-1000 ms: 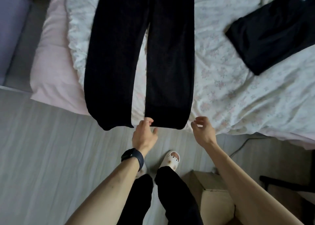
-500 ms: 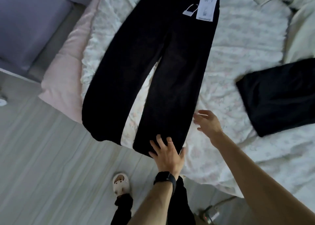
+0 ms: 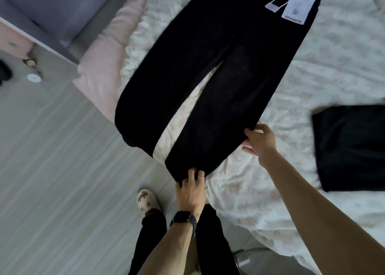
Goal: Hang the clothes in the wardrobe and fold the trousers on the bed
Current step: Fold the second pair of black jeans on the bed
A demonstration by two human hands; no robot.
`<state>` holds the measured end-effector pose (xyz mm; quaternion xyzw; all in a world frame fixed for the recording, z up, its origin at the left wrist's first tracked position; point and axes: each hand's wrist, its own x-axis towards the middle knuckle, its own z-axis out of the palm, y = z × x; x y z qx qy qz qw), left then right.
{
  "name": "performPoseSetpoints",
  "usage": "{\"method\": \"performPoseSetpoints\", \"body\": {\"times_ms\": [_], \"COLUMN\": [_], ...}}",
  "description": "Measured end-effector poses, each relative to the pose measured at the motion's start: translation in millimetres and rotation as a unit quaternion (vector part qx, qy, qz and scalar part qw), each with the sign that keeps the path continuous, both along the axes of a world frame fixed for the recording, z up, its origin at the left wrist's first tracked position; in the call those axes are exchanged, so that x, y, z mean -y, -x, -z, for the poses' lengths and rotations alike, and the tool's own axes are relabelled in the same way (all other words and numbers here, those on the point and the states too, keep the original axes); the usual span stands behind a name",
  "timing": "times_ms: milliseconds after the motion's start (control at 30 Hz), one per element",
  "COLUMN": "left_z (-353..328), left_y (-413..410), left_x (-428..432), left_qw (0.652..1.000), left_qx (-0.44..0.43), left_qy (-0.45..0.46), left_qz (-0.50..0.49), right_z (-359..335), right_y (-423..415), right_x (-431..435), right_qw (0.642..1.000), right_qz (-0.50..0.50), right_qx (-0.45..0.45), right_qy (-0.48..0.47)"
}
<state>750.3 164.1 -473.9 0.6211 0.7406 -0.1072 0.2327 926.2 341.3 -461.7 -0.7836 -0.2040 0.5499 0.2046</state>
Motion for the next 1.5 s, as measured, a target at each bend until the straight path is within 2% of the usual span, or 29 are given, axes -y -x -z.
{"method": "performPoseSetpoints", "body": {"times_ms": [100, 200, 300, 500, 633, 833, 933, 1000, 1067, 1133, 1233, 1333, 1433, 1500], "left_z": [-22, -35, -57, -70, -56, -17, 8, 29, 41, 55, 54, 54, 55, 55], "left_y": [23, 57, 99, 201, 260, 333, 363, 381, 387, 393, 376, 371, 379, 384], "left_x": [-10, -24, -46, -58, -65, -91, -102, -106, -110, -117, -129, -136, -135, -139], "left_qw": [0.999, 0.998, 0.985, 0.947, 0.942, 0.932, 0.928, 0.927, 0.920, 0.914, 0.922, 0.926, 0.950, 0.962], "left_qx": [-0.005, -0.009, 0.018, 0.135, 0.142, 0.151, 0.174, 0.192, 0.217, 0.251, 0.274, 0.270, 0.216, 0.179], "left_qy": [0.016, 0.030, 0.010, 0.016, 0.019, 0.065, 0.103, 0.132, 0.122, 0.122, 0.104, 0.063, 0.056, 0.068], "left_qz": [-0.032, -0.051, -0.170, -0.292, -0.302, -0.323, -0.315, -0.294, -0.301, -0.293, -0.251, -0.259, -0.220, -0.192], "right_z": [-21, -45, -73, -117, -118, -96, -73, -52, -36, -22, -20, -20, -20, -19], "right_y": [-1, 9, 30, 112, 170, 240, 273, 293, 300, 316, 322, 334, 343, 346], "right_x": [-2, -5, -20, -70, -98, -146, -164, -163, -148, -125, -82, -62, -72, -80], "right_qw": [0.999, 0.996, 0.993, 0.976, 0.976, 0.976, 0.978, 0.950, 0.892, 0.850, 0.822, 0.822, 0.842, 0.843], "right_qz": [0.021, 0.032, 0.011, -0.028, -0.061, -0.078, -0.123, -0.252, -0.377, -0.432, -0.460, -0.448, -0.420, -0.432], "right_qx": [-0.049, -0.084, -0.082, -0.081, -0.055, 0.055, 0.100, 0.162, 0.235, 0.285, 0.315, 0.337, 0.328, 0.316], "right_qy": [0.009, -0.023, -0.089, -0.203, -0.203, -0.195, -0.137, -0.083, -0.077, -0.100, -0.115, -0.104, -0.082, -0.058]}}
